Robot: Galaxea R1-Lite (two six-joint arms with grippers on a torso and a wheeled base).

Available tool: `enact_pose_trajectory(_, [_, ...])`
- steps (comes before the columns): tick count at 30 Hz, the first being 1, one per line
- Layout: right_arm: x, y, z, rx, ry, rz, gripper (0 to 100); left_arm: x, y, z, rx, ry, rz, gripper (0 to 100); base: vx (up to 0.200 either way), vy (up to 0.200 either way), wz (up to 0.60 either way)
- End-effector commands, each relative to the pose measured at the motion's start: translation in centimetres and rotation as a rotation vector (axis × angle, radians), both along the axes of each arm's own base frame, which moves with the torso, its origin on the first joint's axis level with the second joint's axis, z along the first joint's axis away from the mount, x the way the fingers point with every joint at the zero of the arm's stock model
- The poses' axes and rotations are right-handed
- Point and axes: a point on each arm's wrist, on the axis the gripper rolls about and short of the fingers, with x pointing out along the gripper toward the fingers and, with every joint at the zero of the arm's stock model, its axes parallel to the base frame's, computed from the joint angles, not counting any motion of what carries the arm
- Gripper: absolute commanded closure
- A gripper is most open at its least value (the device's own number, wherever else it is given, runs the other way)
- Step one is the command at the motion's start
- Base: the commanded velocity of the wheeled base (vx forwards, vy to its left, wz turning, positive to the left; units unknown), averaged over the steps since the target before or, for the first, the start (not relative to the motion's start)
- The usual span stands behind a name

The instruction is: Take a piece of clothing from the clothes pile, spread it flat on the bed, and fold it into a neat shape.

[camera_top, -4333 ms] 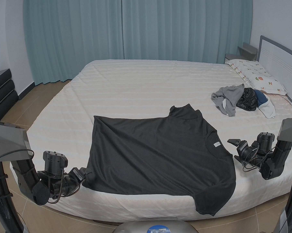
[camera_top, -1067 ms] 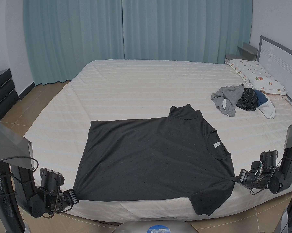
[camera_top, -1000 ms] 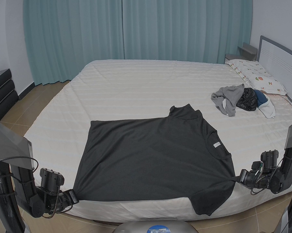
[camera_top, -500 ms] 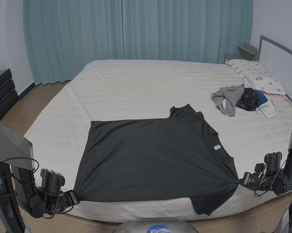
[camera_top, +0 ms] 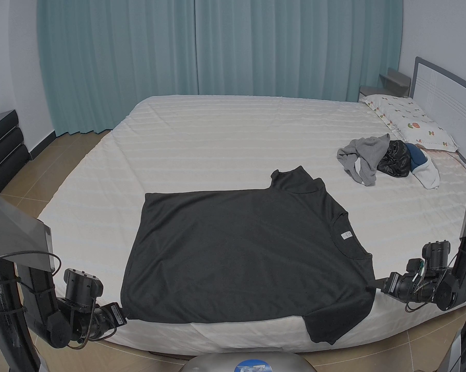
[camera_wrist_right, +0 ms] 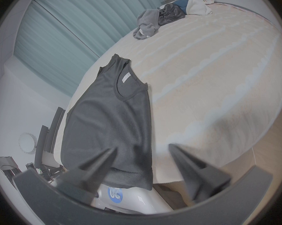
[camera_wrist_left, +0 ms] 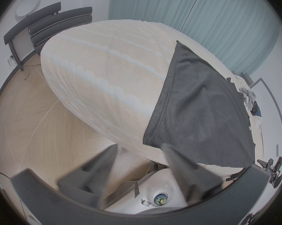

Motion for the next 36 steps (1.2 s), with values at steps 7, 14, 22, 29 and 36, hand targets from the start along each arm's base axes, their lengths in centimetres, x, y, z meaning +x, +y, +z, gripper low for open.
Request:
enact_pose_trajectory(7, [1.4,-0.5,3.5,0.028,-0.159,-0.051,0,0.2,0.3,2.1,-0.012,-0.106,0.014,0,0.000,0.000,0.00])
enact_pose_trajectory(14, [2.5,-0.3,5.1,0.068,-0.229,-0.074,0,0.5,0.2,3.3,-0.033,-0.172,0.016,0,0.000,0.000,0.00])
enact_pose_trajectory(22, [3.4,0.9,5.2,0.084,-0.239,-0.033,0,1.3,0.7,3.4,-0.059,-0.194,0.070,0,0.000,0.075,0.00])
enact_pose_trajectory(29, [4.6,2.1,5.1,0.083,-0.253,0.003,0,1.5,0.9,3.3,-0.059,-0.192,0.082,0,0.000,0.200,0.00])
enact_pose_trajectory(36, [5.8,2.2,4.6,0.084,-0.257,0.008,0,1.9,0.8,3.4,-0.068,-0.207,0.085,0,0.000,0.057,0.00])
